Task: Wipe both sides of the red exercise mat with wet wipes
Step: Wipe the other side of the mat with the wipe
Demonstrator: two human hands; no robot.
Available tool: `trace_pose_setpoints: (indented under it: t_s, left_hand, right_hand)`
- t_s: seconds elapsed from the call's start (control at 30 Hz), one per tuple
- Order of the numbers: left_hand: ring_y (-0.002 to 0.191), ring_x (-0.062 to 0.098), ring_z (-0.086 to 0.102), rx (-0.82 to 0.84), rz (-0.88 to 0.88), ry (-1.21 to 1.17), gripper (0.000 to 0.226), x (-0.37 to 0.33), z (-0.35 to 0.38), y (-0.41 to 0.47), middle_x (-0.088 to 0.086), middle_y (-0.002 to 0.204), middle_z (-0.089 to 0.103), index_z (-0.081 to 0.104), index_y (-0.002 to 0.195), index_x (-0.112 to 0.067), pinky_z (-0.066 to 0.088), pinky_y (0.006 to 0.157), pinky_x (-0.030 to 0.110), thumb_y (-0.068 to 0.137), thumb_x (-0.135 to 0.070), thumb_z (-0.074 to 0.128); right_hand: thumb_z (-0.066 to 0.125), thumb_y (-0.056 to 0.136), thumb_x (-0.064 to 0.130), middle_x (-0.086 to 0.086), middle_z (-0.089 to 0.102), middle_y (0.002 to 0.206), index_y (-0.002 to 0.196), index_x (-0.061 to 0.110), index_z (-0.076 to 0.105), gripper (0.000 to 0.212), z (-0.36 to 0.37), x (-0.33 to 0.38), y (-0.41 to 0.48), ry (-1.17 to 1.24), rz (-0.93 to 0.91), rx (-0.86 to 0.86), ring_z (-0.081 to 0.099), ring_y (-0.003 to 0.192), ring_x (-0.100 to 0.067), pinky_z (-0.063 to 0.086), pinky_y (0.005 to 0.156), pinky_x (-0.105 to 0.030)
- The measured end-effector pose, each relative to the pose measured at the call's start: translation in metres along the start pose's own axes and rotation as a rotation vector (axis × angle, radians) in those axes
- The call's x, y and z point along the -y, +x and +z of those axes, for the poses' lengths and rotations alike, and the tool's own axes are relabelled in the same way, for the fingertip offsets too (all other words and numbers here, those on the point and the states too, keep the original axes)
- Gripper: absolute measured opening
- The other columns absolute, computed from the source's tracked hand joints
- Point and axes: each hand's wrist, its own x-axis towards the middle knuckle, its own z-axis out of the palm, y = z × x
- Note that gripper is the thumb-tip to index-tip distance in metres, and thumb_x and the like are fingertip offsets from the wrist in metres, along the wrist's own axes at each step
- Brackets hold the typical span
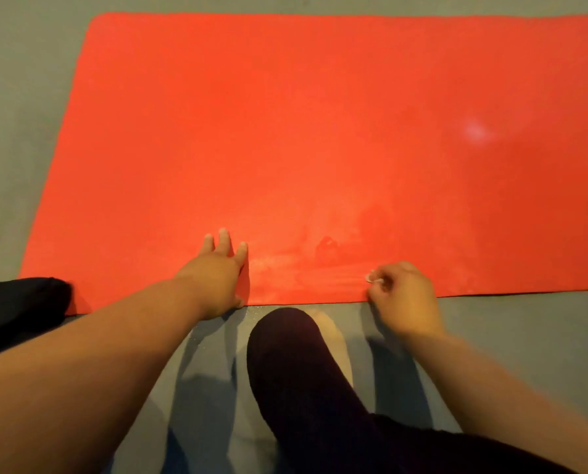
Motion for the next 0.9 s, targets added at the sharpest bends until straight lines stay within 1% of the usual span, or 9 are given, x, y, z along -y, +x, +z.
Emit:
trace_pose_setpoints:
  t_s: [0.07, 0.13, 0.2, 0.33, 0.37, 0.57, 0.67, 0.8, 0.9]
  left_hand:
    - [0.143, 0.047, -0.007, -0.004, -0.004, 0.018, 0.099, 0.0, 0.0, 0.003, 0.024, 0.154, -0.021, -0.008, 0.152, -0.011, 0.025, 0.113, 0.046, 0.089, -0.038, 0.062]
    - [0.143, 0.047, -0.007, 0.001, -0.011, 0.009, 0.099, -0.001, 0.001, 0.005, 0.025, 0.154, -0.022, -0.008, 0.152, -0.011, 0.026, 0.113, 0.047, 0.089, -0.035, 0.063]
    - [0.143, 0.045, -0.009, 0.003, -0.011, -0.007, 0.099, -0.002, 0.002, 0.005, 0.022, 0.154, -0.024, -0.009, 0.152, -0.013, 0.025, 0.114, 0.047, 0.089, -0.035, 0.064]
    - [0.144, 0.044, -0.008, -0.007, -0.029, -0.015, 0.1, -0.001, 0.004, 0.005, 0.02, 0.155, -0.024, -0.01, 0.152, -0.015, 0.022, 0.115, 0.046, 0.089, -0.036, 0.064]
    - [0.144, 0.044, -0.008, -0.008, -0.027, -0.018, 0.1, -0.001, 0.005, 0.005, 0.02, 0.155, -0.023, -0.009, 0.152, -0.015, 0.021, 0.116, 0.046, 0.088, -0.036, 0.065]
    - [0.144, 0.044, -0.008, -0.015, -0.029, -0.023, 0.102, 0.001, 0.006, 0.007, 0.019, 0.155, -0.023, -0.009, 0.153, -0.015, 0.022, 0.116, 0.047, 0.087, -0.036, 0.066]
    - [0.144, 0.043, -0.008, -0.01, -0.032, -0.042, 0.103, 0.0, 0.005, 0.006, 0.018, 0.155, -0.023, -0.01, 0.152, -0.016, 0.021, 0.116, 0.046, 0.087, -0.037, 0.067]
    - [0.145, 0.041, -0.008, -0.029, -0.026, -0.059, 0.104, 0.0, 0.006, 0.005, 0.018, 0.156, -0.023, -0.009, 0.153, -0.017, 0.019, 0.117, 0.045, 0.086, -0.039, 0.067]
    - [0.145, 0.041, -0.008, -0.031, -0.023, -0.061, 0.104, 0.002, 0.006, 0.005, 0.017, 0.156, -0.022, -0.009, 0.153, -0.018, 0.02, 0.116, 0.045, 0.085, -0.04, 0.068]
  right_hand:
    - [0.061, 0.079, 0.002, -0.011, 0.062, 0.087, 0.085, 0.006, 0.072, 0.014, -0.032, -0.036, -0.002, -0.052, 0.184, -0.15, 0.06, 0.086, -0.032, 0.038, 0.075, -0.028]
    - [0.061, 0.079, 0.005, -0.018, 0.064, 0.087, 0.083, 0.003, 0.072, 0.012, -0.036, -0.04, 0.006, -0.083, 0.277, -0.177, 0.061, 0.086, -0.036, 0.04, 0.072, -0.032]
    - [0.059, 0.082, 0.007, -0.017, 0.065, 0.092, 0.087, 0.005, 0.072, 0.014, -0.015, -0.015, 0.013, -0.048, 0.175, -0.108, 0.061, 0.088, -0.033, 0.041, 0.075, -0.031]
    - [0.053, 0.086, 0.009, -0.009, 0.061, 0.104, 0.096, 0.009, 0.072, 0.021, 0.039, 0.059, 0.001, 0.014, -0.223, 0.211, 0.059, 0.095, -0.025, 0.042, 0.082, -0.028]
    - [0.053, 0.086, 0.009, -0.008, 0.061, 0.104, 0.096, 0.01, 0.072, 0.022, 0.04, 0.063, 0.001, 0.011, -0.241, 0.236, 0.06, 0.095, -0.024, 0.042, 0.081, -0.027]
    - [0.059, 0.08, 0.009, -0.008, 0.071, 0.08, 0.07, 0.013, 0.068, 0.014, -0.014, 0.001, 0.006, 0.073, 0.235, -0.014, 0.063, 0.073, -0.026, 0.05, 0.068, -0.033]
    - [0.056, 0.084, 0.011, -0.007, 0.07, 0.08, 0.077, 0.013, 0.07, 0.016, 0.012, 0.039, 0.006, 0.041, 0.077, 0.088, 0.063, 0.074, -0.024, 0.047, 0.065, -0.027]
    - [0.053, 0.084, 0.009, -0.012, 0.066, 0.105, 0.099, 0.008, 0.072, 0.025, 0.048, 0.09, 0.005, -0.089, -0.266, 0.361, 0.062, 0.097, -0.029, 0.049, 0.081, -0.032]
    - [0.055, 0.082, 0.009, -0.011, 0.065, 0.103, 0.096, 0.008, 0.072, 0.022, 0.027, 0.056, 0.008, -0.087, -0.159, 0.245, 0.061, 0.096, -0.029, 0.047, 0.081, -0.031]
